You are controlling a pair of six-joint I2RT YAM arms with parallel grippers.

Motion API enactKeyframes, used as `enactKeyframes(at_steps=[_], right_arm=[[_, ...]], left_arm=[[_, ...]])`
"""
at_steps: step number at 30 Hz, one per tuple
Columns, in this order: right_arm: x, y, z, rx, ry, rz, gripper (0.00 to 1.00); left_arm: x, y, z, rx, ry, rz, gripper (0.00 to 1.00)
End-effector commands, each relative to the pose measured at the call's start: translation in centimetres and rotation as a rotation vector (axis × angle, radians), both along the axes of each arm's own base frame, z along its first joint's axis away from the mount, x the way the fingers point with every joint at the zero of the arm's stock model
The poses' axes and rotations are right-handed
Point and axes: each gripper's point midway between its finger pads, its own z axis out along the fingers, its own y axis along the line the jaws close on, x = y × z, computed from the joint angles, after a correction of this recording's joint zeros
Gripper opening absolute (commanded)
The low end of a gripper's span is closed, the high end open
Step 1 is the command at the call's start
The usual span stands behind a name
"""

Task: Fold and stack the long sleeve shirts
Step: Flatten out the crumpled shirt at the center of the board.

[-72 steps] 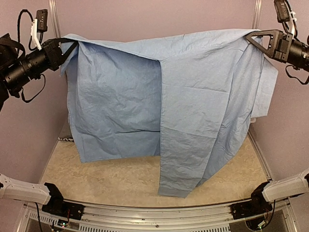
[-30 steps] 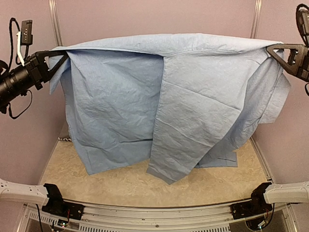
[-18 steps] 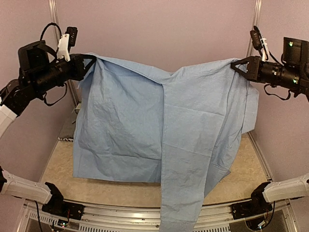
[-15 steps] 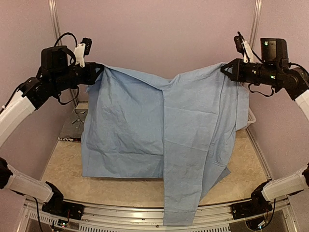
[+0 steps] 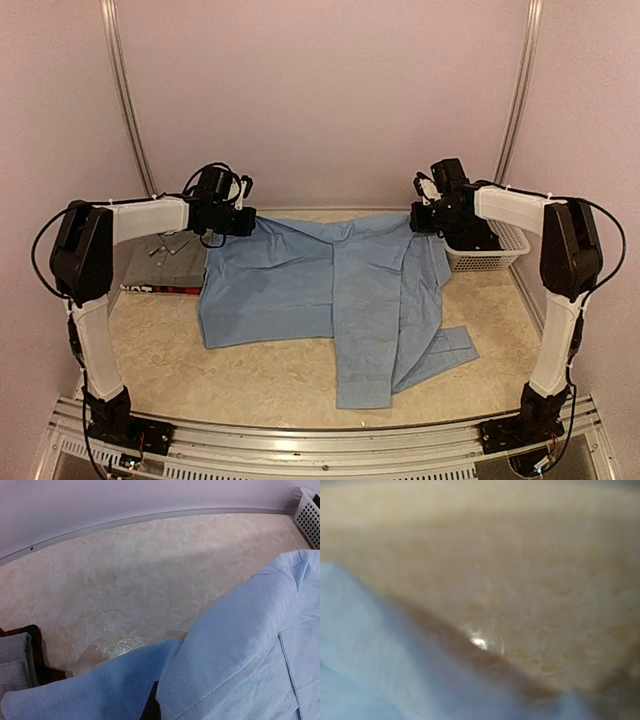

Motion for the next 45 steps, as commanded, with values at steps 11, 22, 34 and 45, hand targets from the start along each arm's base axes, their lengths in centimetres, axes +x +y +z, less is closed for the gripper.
enactKeyframes(at_steps=[11,22,34,45], right_arm=[[6.4,0.9,-1.6,0.028,-0.102,0.025,0.00],[11.3,-1.3,-2.7,0.018,-0.120,-0.063,0.19],[9.4,-1.4,0.8,0.097,-0.150,-0.019,0.61],[-3.1,3.0,-0.5,0.064,-0.078,0.154,0.74]], left_arm=[[6.2,0.7,-1.0,0.041,-0.110,0.125,0.06],[9.8,3.7,-1.0,0.092,-0.155,0.288,0.28],[8.4,7.4,-0.4,0.013,-0.144,0.357,0.60],[-4.5,2.0,3.4,-0.222,-0.134,0.095,0.79]])
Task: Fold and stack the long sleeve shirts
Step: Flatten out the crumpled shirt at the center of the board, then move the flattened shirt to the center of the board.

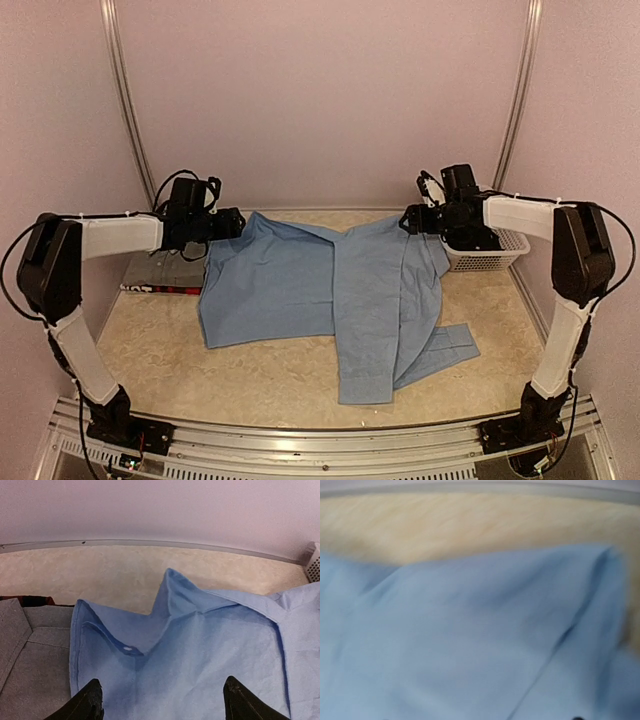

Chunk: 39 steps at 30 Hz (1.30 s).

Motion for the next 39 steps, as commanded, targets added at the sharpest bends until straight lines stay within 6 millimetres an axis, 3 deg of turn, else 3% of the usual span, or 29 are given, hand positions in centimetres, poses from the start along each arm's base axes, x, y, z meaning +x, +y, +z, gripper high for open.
enactKeyframes(at_steps=[1,4,8,13,17,22,28,39], right_arm=[[-5.5,3.6,-0.3,-0.030,0.003,0.111,0.74],[-8.4,3.5,-2.7,-0.041,0.058,0.113,0.74],[-11.0,2.6,-5.3,-0.025,0.115,0.092,0.74],[-14.4,2.2,-8.8,0.013,0.207,0.099,0.74],[-15.9,1.6,-10.7,0.009,0.253,0.089,0.74],[-18.1,0.6,-12.7,-0.001,0.325,0.055,0.74],[-21.2,-0.6,-14.9,0.000,0.405,0.022,0.73],[-25.3,-1.6,-14.6,0.022,0.458,-0.002,0.71]], left_arm=[[-5.1,-4.6,3.7,-0.148,-0.082,-0.161,0.79],[-8.6,-6.6,3.3,-0.180,-0.071,-0.231,0.79],[-12.5,-9.2,1.2,-0.226,-0.019,-0.326,0.80],[-15.7,-11.4,-3.0,-0.233,0.080,-0.397,0.85],[-17.3,-11.8,-5.9,-0.224,0.147,-0.407,0.87],[-18.8,-11.1,-9.0,-0.197,0.240,-0.385,0.85],[-20.9,-8.8,-12.8,-0.126,0.366,-0.321,0.81],[-28.6,-6.2,-15.6,-0.129,0.544,-0.271,0.64]])
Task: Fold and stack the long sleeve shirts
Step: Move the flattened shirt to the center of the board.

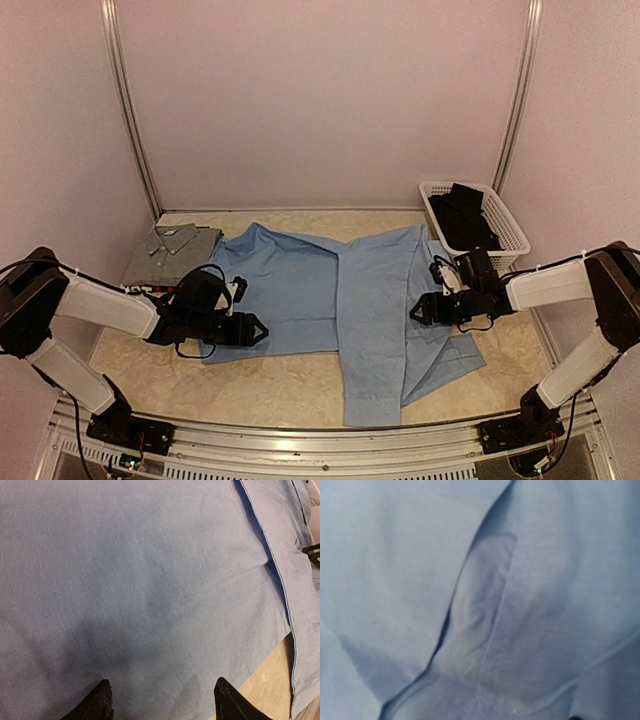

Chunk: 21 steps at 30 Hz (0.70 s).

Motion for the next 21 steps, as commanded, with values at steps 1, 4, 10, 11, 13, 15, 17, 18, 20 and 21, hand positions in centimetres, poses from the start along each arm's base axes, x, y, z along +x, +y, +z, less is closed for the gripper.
enactKeyframes(at_steps=[1,4,10,11,13,15,17,18,20,21], right_arm=[[-5.2,-1.5,-2.7,-0.037,0.187,-0.032,0.71],[-6.8,-1.6,-2.4,-0.043,0.205,-0.042,0.71],[-9.7,-1.8,-1.1,-0.029,0.216,-0.068,0.70],[-10.1,-1.8,-0.8,-0.022,0.214,-0.071,0.70],[-10.4,-1.4,0.3,-0.011,0.186,-0.055,0.70],[-9.8,-1.1,1.8,0.001,0.134,-0.041,0.71],[-9.3,-0.6,3.5,0.010,0.094,-0.010,0.71],[-9.0,0.0,4.5,0.020,0.074,0.014,0.71],[-9.4,1.1,5.8,0.041,0.064,0.055,0.72],[-9.8,1.6,6.2,0.057,0.066,0.071,0.72]], left_arm=[[-6.0,2.5,-3.5,0.074,0.191,0.037,0.63],[-8.1,2.9,-3.4,0.072,0.216,0.055,0.61],[-9.9,4.6,-2.4,0.105,0.218,0.103,0.60],[-9.8,4.8,-2.1,0.111,0.210,0.112,0.60],[-9.1,4.4,-0.3,0.083,0.155,0.110,0.62],[-7.9,3.4,2.1,0.049,0.062,0.096,0.68],[-7.0,1.7,4.8,-0.016,-0.019,0.056,0.72],[-6.6,0.8,6.3,-0.049,-0.052,0.039,0.74],[-6.1,-0.7,8.0,-0.080,-0.095,0.004,0.77],[-5.9,-1.3,8.5,-0.084,-0.113,-0.010,0.78]])
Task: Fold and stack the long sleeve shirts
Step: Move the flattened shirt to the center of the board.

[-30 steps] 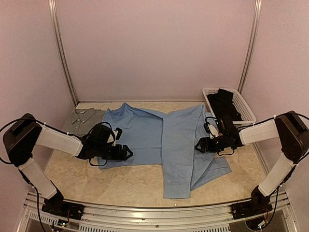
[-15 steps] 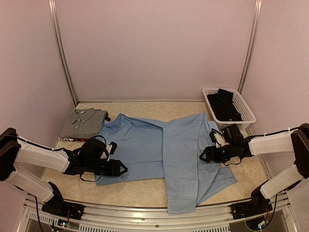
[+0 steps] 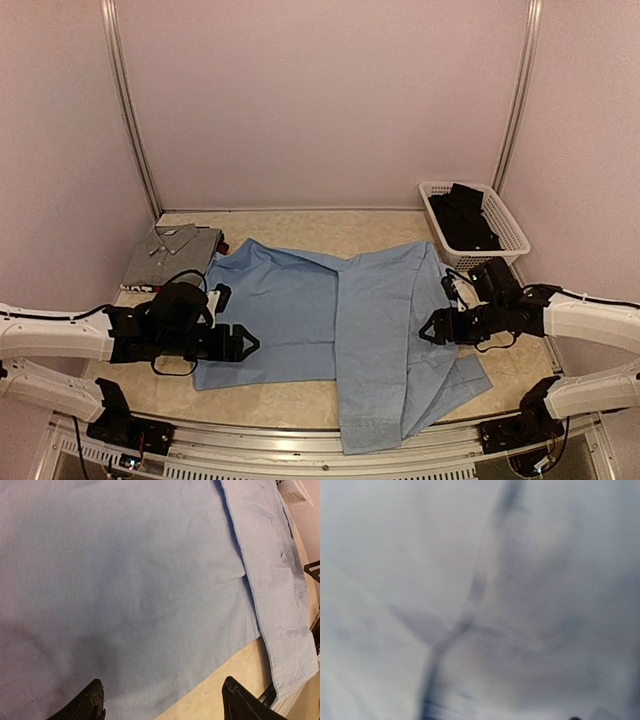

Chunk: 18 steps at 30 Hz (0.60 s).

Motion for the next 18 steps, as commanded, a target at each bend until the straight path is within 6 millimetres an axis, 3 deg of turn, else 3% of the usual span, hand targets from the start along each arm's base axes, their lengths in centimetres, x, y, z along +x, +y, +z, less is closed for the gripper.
enactKeyframes(at_steps=[1,8,13,18], right_arm=[[-1.0,2.4,3.1,0.050,-0.025,0.086,0.72],[-5.3,5.6,3.7,0.123,0.042,0.158,0.69],[-8.8,7.8,2.6,0.143,0.125,0.196,0.69],[-11.3,8.8,1.0,0.117,0.192,0.194,0.69]], left_arm=[[2.0,-3.3,4.8,-0.063,-0.150,-0.055,0.78],[3.7,-6.1,4.8,-0.013,-0.182,-0.092,0.80],[4.7,-7.5,4.6,0.008,-0.198,-0.104,0.82],[5.4,-8.9,5.0,-0.006,-0.220,-0.115,0.83]])
